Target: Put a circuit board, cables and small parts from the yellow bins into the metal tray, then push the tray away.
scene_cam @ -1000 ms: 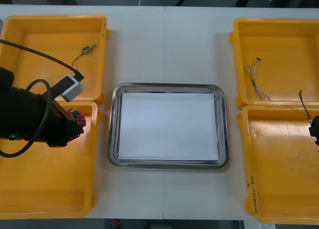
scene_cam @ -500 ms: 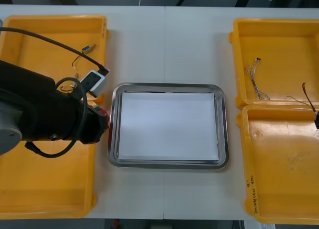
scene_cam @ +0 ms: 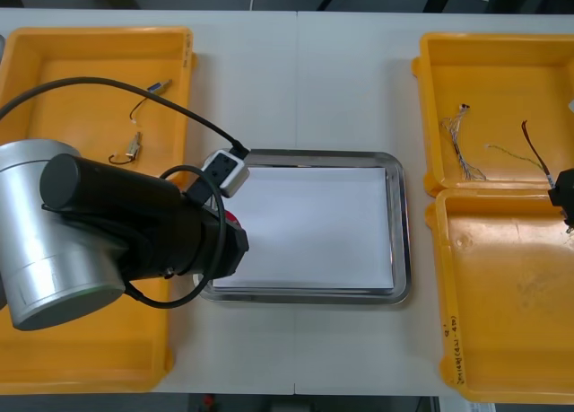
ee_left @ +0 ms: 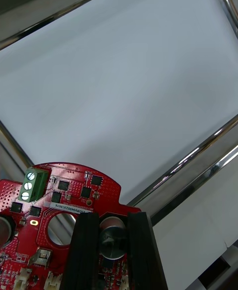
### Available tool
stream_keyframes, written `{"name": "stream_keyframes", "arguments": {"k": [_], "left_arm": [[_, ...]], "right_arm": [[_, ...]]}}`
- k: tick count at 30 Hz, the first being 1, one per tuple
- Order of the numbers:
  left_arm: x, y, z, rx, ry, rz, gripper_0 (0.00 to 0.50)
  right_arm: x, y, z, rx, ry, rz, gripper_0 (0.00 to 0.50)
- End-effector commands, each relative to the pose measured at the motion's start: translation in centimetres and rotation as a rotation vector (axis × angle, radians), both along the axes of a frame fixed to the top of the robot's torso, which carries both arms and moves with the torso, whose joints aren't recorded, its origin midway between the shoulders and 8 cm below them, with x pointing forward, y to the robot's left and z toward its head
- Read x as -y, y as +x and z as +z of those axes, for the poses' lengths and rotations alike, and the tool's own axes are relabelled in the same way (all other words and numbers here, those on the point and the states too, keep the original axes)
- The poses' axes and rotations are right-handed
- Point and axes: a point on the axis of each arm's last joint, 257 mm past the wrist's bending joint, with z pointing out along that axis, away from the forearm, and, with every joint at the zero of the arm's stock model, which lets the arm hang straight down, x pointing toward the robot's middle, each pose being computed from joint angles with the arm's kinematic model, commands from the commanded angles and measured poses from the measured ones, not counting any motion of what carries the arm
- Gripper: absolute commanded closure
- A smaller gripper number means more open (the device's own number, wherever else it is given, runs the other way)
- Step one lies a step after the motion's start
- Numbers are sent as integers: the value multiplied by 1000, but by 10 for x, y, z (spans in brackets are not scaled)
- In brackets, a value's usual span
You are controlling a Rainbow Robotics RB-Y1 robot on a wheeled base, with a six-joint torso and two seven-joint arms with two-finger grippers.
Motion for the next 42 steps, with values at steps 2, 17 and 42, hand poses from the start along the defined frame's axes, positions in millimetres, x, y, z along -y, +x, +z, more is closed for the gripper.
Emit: {"name": "stream_keyframes", "arguments": {"k": [2,17,42], "left_arm": [[32,-2,2,4,-40,5,498],[59,12,-34,-18,2,15,497],[61,25,-68,-35,23,27,293]], "right_arm": [[1,1,9,14,-64,62,500],[2,-14,-13,-52,-54,70,500],[11,-20,-27,-84,-72,45,500]]}}
